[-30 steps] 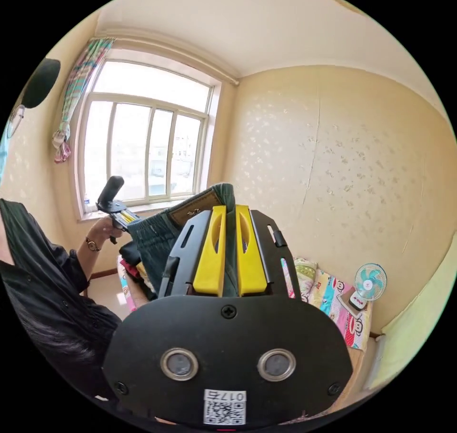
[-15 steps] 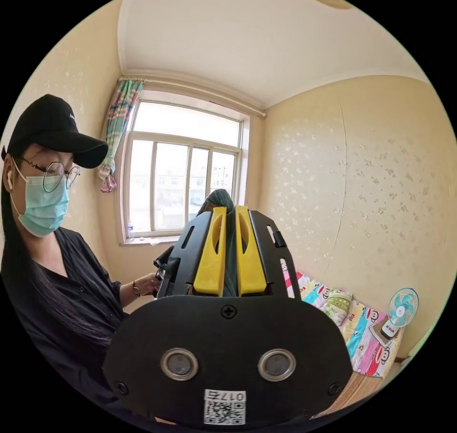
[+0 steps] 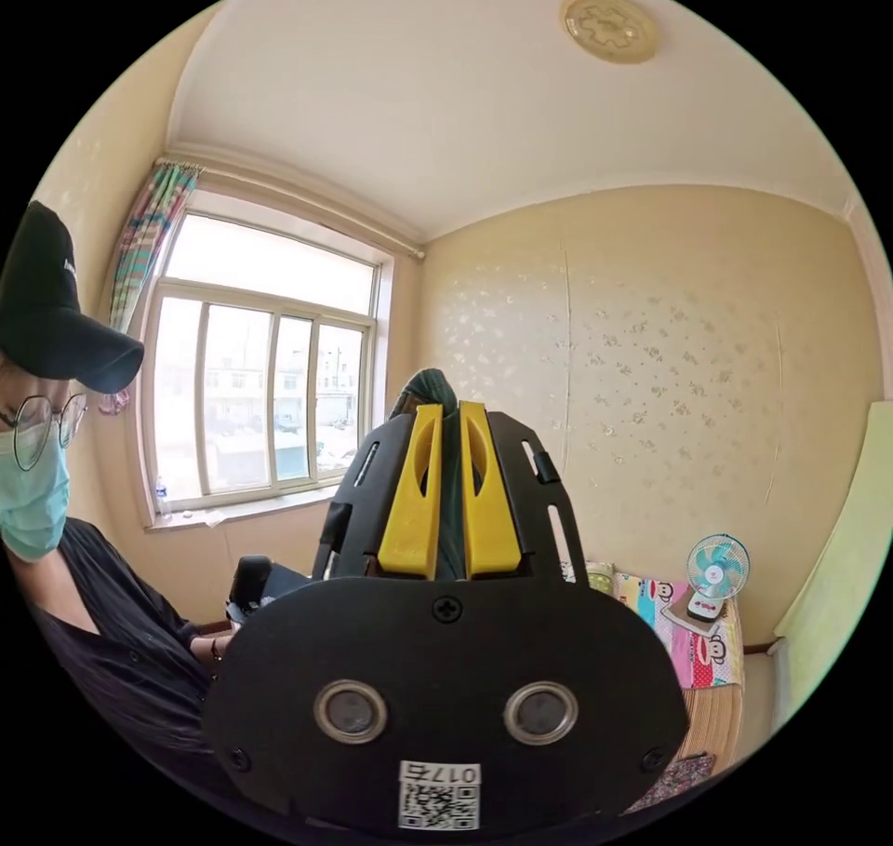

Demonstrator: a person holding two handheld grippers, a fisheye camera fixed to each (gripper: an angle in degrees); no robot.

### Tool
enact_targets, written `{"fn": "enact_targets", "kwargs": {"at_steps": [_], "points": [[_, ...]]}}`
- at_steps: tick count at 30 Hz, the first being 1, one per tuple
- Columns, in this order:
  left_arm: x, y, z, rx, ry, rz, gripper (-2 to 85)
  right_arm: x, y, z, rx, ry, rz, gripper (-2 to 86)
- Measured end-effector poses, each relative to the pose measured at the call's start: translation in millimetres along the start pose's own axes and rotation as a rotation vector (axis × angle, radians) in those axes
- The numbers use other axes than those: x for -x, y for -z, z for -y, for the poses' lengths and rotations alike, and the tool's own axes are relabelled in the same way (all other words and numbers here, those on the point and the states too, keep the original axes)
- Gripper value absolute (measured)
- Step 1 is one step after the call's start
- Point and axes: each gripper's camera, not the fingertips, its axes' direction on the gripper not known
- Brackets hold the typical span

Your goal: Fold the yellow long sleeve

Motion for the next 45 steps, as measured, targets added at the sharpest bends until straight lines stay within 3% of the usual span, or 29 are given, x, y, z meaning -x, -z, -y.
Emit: {"fn": "enact_targets", "kwargs": {"at_steps": [3,4,7,8,11,21,27,30,32,34,37,39,45], "points": [[-1,14,23,-0.193,0.013,0.137,12.4,0,2,19,-0.014,0.046,0.031,2.4],[4,28,33,-0.258,0.044,0.105,4.8,-3,6,27,-0.010,0.066,0.004,2.4],[11,107,54,-0.523,0.040,-0.034,4.5,-18,28,41,0.008,0.127,-0.134,2.5],[8,144,64,-0.603,0.041,-0.001,4.4,-25,42,45,0.011,0.184,-0.112,2.5],[-17,215,122,-0.615,-0.048,0.137,4.3,-35,80,57,-0.009,0.363,0.049,2.5],[-74,279,346,-0.497,-0.225,0.453,4.6,-144,107,170,-0.027,0.253,-0.182,2.8],[62,271,460,-0.294,0.024,0.541,4.7,-350,-53,217,0.354,0.052,-0.191,2.8],[210,242,512,-0.169,0.243,0.629,5.2,-494,-200,191,0.563,-0.131,-0.215,3.1],[351,212,536,-0.080,0.394,0.757,6.7,-599,-307,135,0.669,-0.211,-0.384,3.3],[438,206,514,0.030,0.601,0.856,7.5,-657,-342,76,0.771,-0.336,-0.513,3.3],[497,213,424,0.023,0.743,0.809,8.2,-694,-338,-33,0.752,-0.443,-0.325,3.4],[506,207,350,0.100,0.744,0.753,8.2,-695,-324,-113,0.809,-0.436,-0.207,3.3],[455,191,55,0.603,0.992,0.667,8.3,-657,-222,-397,1.233,-0.602,0.064,4.9]]}}
